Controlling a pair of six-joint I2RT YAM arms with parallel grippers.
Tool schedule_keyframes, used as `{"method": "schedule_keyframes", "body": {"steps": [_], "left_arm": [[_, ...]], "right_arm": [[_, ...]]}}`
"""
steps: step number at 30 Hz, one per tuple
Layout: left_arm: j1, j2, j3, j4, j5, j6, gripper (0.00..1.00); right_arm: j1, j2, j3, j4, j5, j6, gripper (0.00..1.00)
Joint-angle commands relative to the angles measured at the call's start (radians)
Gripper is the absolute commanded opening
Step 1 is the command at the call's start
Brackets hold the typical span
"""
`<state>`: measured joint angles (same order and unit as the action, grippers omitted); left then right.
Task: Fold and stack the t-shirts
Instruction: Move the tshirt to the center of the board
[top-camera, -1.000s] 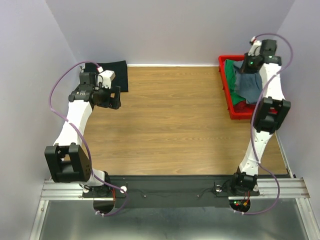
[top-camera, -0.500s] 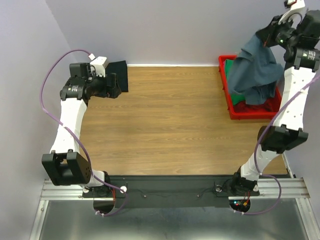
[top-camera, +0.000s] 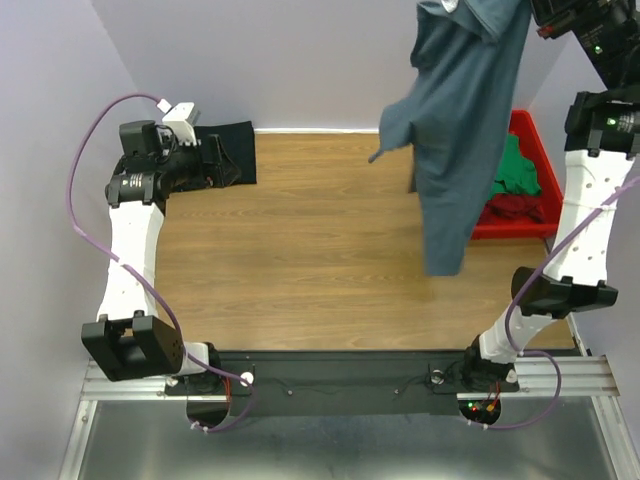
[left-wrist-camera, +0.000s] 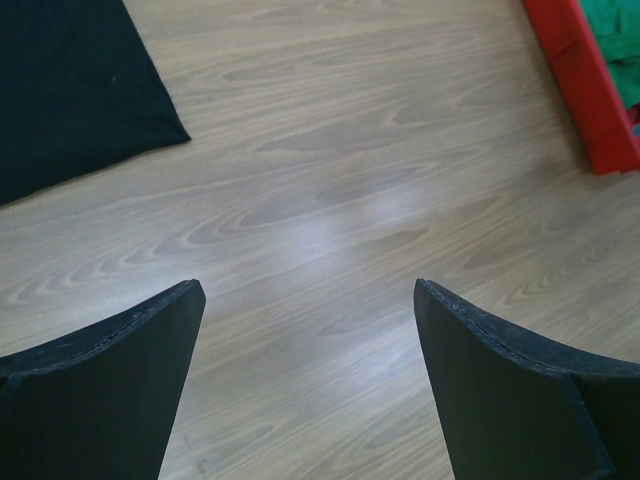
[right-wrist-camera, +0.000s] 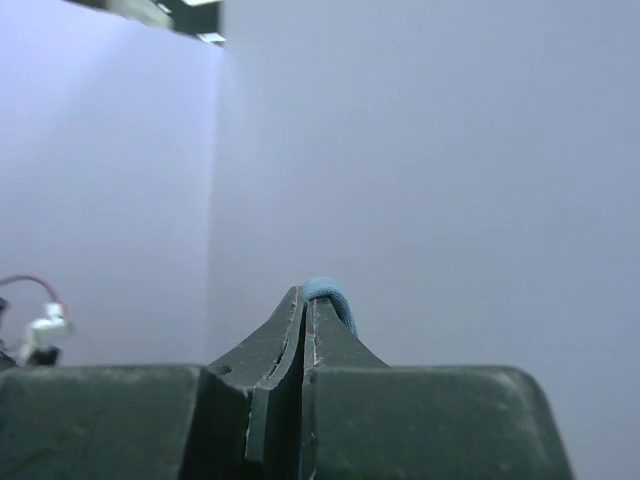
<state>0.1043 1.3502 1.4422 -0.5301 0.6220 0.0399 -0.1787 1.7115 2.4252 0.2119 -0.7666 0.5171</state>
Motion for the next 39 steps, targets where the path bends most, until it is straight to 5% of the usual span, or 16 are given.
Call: {"method": "schedule_keyframes", "body": {"steps": [1, 5, 9, 14, 16, 17, 18, 21, 23, 28, 34, 39], "left_arm": [[0.009, -0.063, 0.058, 0.077, 0.050, -0.037, 0.98], [0.024, -0.071, 0.078, 0.067, 0.041, -0.037, 0.98], [0.047, -0.077, 0.083, 0.018, 0.024, 0.015, 0.98], [0.064, -0.076, 0.075, -0.028, 0.048, 0.077, 0.98], [0.066, -0.063, 0.080, -0.045, 0.056, 0.112, 0.98], [0.066, -0.059, 0.081, -0.057, 0.058, 0.120, 0.98], [0.066, -0.053, 0.080, -0.062, 0.058, 0.126, 0.98], [0.066, -0.014, 0.083, -0.097, 0.056, 0.176, 0.98], [0.066, -0.005, 0.080, -0.139, 0.077, 0.248, 0.98], [-0.013, 0.015, 0.004, -0.165, 0.040, 0.383, 0.98], [-0.225, 0.117, -0.068, -0.064, -0.051, 0.408, 0.97], [-0.348, 0.297, -0.016, -0.051, -0.136, 0.408, 0.95]], "right_arm": [[0.146, -0.012, 0.054, 0.244, 0.099, 0.066, 0.01], [0.307, -0.075, -0.139, 0.154, 0.107, -0.055, 0.01], [0.416, -0.192, -0.571, 0.084, 0.125, -0.138, 0.01], [0.548, -0.265, -0.911, 0.044, 0.153, -0.138, 0.01], [0.603, -0.263, -0.980, 0.017, 0.141, -0.131, 0.18], [0.629, -0.253, -1.042, -0.003, 0.130, -0.129, 0.32], [0.672, -0.241, -1.061, -0.014, 0.101, -0.137, 0.64], [0.683, -0.175, -1.034, -0.138, 0.099, -0.182, 0.97], [0.659, -0.141, -0.974, -0.343, 0.157, -0.271, 0.99], [0.530, -0.093, -0.962, -0.560, 0.161, -0.454, 1.00], [0.441, -0.060, -1.133, -0.603, 0.266, -0.508, 0.99], [0.441, 0.025, -1.184, -0.608, 0.210, -0.470, 0.96]]}}
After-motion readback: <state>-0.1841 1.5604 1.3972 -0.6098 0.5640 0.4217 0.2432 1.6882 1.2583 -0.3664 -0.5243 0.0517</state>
